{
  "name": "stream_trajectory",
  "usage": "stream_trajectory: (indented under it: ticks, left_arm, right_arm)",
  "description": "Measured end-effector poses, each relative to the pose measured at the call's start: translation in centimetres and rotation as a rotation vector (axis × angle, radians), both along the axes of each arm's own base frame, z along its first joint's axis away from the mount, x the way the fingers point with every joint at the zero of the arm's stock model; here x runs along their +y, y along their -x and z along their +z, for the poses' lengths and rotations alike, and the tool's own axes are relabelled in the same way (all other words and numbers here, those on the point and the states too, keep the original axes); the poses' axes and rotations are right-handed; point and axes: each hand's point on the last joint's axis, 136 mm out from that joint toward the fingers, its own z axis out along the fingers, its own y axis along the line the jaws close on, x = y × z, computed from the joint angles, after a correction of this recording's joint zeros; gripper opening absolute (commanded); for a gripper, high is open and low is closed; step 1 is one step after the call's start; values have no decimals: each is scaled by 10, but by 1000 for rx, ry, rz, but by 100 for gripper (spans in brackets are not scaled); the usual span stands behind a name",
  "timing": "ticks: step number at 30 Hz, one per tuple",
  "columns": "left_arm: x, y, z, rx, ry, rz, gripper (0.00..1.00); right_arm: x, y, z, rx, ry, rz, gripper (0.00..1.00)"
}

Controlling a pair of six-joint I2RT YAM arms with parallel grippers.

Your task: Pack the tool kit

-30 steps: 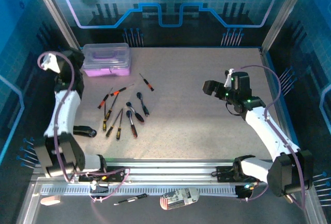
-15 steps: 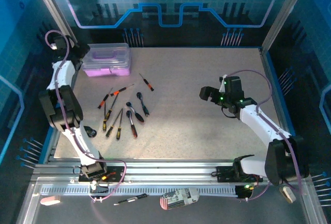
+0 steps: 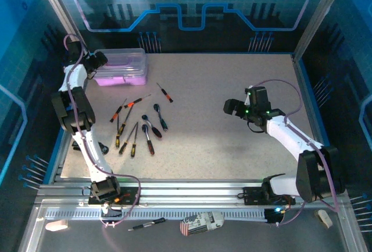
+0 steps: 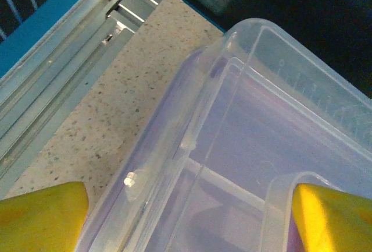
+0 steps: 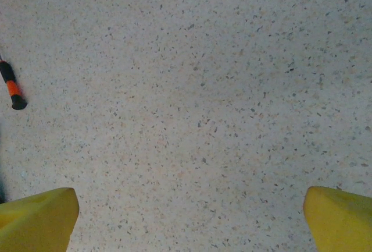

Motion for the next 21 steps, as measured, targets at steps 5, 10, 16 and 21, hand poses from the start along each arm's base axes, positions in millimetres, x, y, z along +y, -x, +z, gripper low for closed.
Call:
stream_trajectory:
  ticks: [5,10,16,21]
  left_arm:
    - [-12,-1,1,-15,71,-36,75]
    - [-34,-8,2,-30,154,-34,74]
    - [-105,-27,1,-42,227,-86,74]
    - [-184,-39,2,-52,270,-179,73]
  right_arm:
    - [-1,-5,9,-14,9,-9,100]
    - [-1,-7,19,-35,21,-17,100]
    - [-7,2,44,-97,25,-33,100]
    - [-14,11,54,-129,38,-47,100]
